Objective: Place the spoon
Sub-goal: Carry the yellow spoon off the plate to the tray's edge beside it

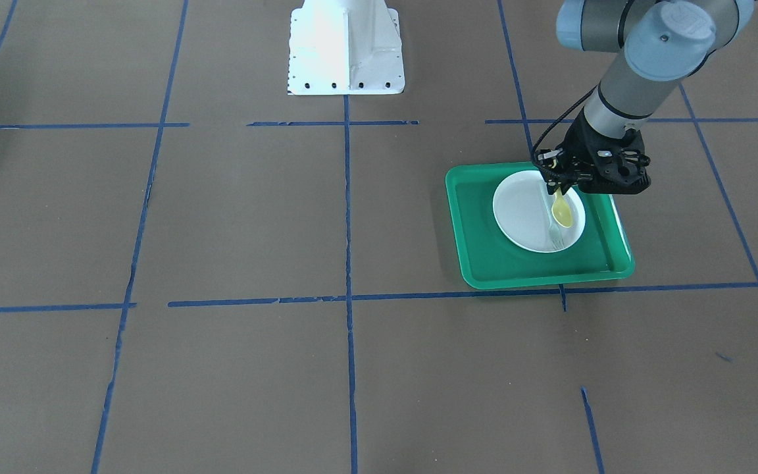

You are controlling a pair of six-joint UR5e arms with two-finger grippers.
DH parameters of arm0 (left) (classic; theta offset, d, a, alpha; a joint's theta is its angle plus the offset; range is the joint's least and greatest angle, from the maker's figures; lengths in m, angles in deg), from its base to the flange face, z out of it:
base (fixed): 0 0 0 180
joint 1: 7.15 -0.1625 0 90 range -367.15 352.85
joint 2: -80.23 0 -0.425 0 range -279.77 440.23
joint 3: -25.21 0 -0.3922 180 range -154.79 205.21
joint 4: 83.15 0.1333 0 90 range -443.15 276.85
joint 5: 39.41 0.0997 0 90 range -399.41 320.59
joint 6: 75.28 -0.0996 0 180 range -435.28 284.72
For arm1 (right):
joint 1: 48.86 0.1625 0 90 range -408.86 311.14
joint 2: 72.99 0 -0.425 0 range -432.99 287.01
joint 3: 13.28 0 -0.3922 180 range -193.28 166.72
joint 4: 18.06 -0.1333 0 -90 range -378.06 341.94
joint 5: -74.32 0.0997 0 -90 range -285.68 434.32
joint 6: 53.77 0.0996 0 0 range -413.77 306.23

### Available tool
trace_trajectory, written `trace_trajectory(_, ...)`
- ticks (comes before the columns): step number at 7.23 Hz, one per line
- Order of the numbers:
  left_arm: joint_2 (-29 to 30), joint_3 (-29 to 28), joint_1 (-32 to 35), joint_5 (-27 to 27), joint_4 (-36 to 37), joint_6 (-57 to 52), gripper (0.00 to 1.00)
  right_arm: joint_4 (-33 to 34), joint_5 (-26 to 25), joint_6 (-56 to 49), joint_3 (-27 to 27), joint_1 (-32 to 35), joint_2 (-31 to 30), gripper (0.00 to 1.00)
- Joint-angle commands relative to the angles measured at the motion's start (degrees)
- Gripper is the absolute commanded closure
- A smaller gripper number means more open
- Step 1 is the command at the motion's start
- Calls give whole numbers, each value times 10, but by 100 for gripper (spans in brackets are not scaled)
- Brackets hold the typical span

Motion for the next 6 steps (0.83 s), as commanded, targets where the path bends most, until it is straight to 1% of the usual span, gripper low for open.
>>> trace_trajectory(1, 55, -31, -17, -10, -2, 76, 100, -1, 0, 0, 0, 0, 0, 0)
trace_trajectory(2, 57, -33, -38, -13, -19, 105, 100, 0, 0, 0, 0, 0, 0, 0)
trace_trajectory(3, 57, -54, -44, -12, -49, 119, 100, 0, 0, 0, 0, 0, 0, 0)
trace_trajectory(5, 56, -126, -74, -8, -122, 121, 100, 0, 0, 0, 0, 0, 0, 0)
trace_trajectory(6, 56, -149, -92, -7, -143, 139, 100, 0, 0, 0, 0, 0, 0, 0)
